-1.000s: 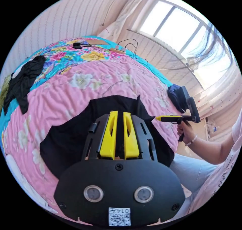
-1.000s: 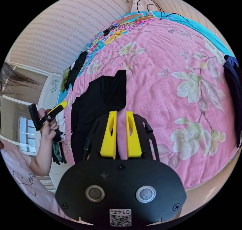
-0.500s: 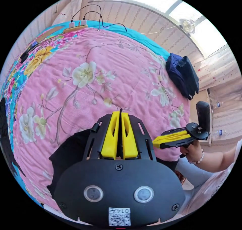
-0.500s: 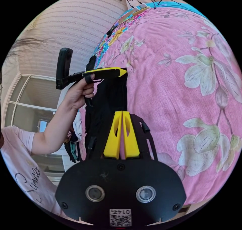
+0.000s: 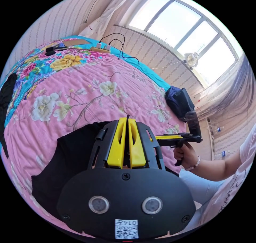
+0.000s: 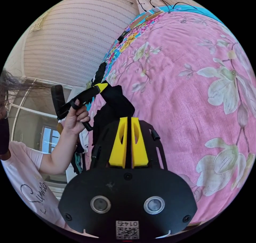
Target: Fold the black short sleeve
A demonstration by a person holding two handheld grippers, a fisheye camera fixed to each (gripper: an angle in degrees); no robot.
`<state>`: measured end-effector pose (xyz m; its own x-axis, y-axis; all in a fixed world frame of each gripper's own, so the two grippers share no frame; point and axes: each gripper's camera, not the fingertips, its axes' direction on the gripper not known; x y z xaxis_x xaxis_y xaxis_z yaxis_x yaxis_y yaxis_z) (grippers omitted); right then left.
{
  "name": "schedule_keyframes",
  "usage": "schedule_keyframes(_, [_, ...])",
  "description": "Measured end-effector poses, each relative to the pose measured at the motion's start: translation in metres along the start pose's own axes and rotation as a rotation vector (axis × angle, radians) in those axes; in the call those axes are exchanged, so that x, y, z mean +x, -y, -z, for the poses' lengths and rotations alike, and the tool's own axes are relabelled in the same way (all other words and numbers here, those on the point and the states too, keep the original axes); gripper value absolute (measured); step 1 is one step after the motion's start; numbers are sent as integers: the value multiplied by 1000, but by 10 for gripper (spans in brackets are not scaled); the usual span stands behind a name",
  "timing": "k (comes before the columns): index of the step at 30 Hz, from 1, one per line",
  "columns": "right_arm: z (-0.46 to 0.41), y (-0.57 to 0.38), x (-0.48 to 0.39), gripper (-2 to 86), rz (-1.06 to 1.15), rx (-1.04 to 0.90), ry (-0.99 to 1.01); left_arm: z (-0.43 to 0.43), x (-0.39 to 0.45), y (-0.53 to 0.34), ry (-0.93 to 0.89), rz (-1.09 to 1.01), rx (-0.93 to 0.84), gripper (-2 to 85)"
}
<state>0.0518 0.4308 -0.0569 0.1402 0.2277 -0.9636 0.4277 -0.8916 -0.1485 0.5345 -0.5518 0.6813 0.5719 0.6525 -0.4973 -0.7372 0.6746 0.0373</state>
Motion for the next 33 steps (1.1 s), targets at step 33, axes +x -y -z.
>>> schedule_keyframes(33, [-52,-23,-89,3,405,-455,-170,86,-64,-190,199,364,-22,51])
